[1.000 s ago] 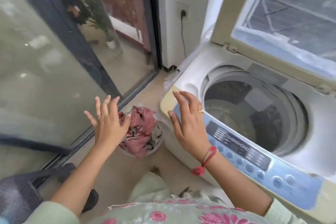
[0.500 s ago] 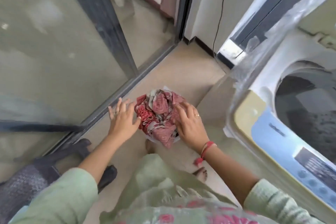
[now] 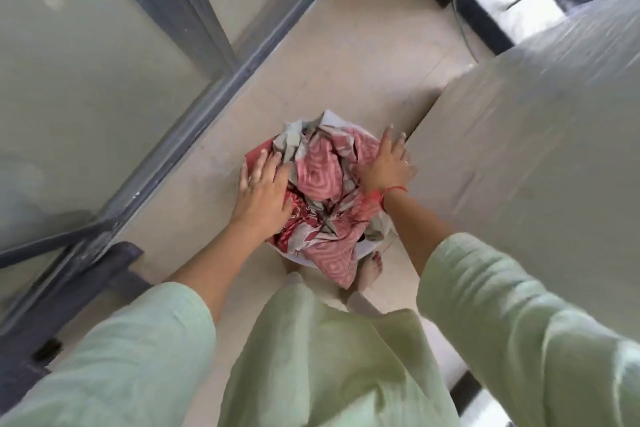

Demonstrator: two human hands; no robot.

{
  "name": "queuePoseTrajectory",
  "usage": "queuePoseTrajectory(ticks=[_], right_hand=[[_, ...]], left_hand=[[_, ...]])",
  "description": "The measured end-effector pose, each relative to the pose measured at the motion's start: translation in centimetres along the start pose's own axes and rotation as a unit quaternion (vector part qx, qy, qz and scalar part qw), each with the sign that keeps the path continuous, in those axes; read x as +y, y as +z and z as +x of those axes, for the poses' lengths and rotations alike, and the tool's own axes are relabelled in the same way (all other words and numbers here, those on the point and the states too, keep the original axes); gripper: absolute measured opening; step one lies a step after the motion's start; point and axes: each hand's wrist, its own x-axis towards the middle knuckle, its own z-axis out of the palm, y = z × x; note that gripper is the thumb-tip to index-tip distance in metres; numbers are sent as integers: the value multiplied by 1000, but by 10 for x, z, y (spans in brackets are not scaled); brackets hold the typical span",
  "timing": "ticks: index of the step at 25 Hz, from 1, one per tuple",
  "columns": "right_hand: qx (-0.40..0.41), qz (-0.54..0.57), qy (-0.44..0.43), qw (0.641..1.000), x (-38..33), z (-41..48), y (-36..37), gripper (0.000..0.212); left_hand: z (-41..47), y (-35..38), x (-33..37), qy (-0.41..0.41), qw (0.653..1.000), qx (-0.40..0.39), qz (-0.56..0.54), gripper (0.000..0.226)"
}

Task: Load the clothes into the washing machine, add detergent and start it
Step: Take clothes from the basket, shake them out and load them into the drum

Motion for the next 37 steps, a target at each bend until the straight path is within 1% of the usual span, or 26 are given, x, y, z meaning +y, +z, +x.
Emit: queuePoseTrajectory(ticks=[1, 2, 3, 5, 6, 8, 10, 13, 15, 17, 18, 20, 23, 25, 26, 27, 28, 29, 30, 31, 32, 33, 34, 35, 36, 37], right_hand=[[-50, 32, 14, 998, -1, 14, 3, 98], [-85, 53, 16, 995, -2, 21, 3, 88], [-96, 55, 10, 994, -3, 22, 0, 71], [-53, 64, -12, 996, -6, 7, -11, 42], [-25, 82, -29, 996, -7, -8, -18, 33], [30, 111, -64, 991, -7, -43, -35, 24], [64, 122, -80, 987, -4, -80, -56, 23], [83, 104, -66, 989, 9, -124, -98, 26], [52, 89, -43, 994, 17, -146, -124, 36], [19, 110, -31, 993, 21, -170, -143, 49], [15, 119, -31, 992, 20, -181, -150, 53], [32, 133, -36, 990, 15, -201, -172, 57], [92, 215, -41, 971, 8, -226, -234, 59], [119, 269, -48, 955, 9, -236, -278, 54], [128, 297, -56, 944, 11, -243, -296, 48], [131, 359, -68, 922, 12, -248, -308, 39], [128, 453, -74, 879, 12, -253, -316, 31], [125, 565, -73, 812, 10, -260, -324, 24], [121, 652, -72, 745, 10, -265, -331, 21], [113, 711, -81, 689, 10, -273, -341, 19], [96, 742, -97, 657, 11, -284, -351, 19], [76, 748, -123, 648, 12, -297, -360, 17], [72, 721, -148, 673, 17, -308, -366, 14], [90, 672, -164, 716, 20, -320, -369, 11], [137, 602, -171, 768, 26, -327, -368, 15], [209, 511, -166, 817, 32, -329, -365, 25]], left_hand=[[6, 4, -2, 14, 1000, -4, -2, 64], [10, 5, -4, 17, 1000, -5, -10, 64], [10, 3, -8, 11, 1000, -4, -21, 64], [3, -7, -14, -9, 999, -1, -37, 64], [-3, -15, -16, -16, 999, -1, -42, 64], [-17, -33, -18, -24, 998, -3, -50, 62], [-29, -51, -17, -24, 998, -13, -61, 61], [-42, -77, -5, -5, 996, -23, -81, 62], [-51, -97, 11, 27, 994, -25, -99, 64], [-67, -116, 30, 66, 991, -28, -110, 67], [-77, -124, 37, 86, 989, -25, -116, 71], [-96, -137, 50, 108, 985, -11, -133, 86], [-119, -154, 75, 134, 979, -20, -149, 114], [-127, -162, 97, 150, 976, -29, -155, 124], [-130, -167, 109, 155, 973, -23, -169, 128], [-131, -171, 122, 155, 969, -19, -190, 132], [-129, -176, 135, 157, 964, -12, -214, 136], [-126, -181, 148, 158, 959, 0, -235, 138], [-124, -186, 161, 150, 953, 17, -264, 137], [-122, -195, 173, 136, 944, 47, -297, 131], [-118, -204, 183, 121, 931, 83, -335, 120], [-115, -213, 189, 119, 912, 124, -371, 101], [-113, -221, 189, 133, 893, 165, -398, 77], [-114, -228, 185, 154, 877, 201, -409, 54], [-117, -236, 178, 169, 868, 231, -406, 38], [-122, -244, 168, 169, 866, 256, -395, 30]])
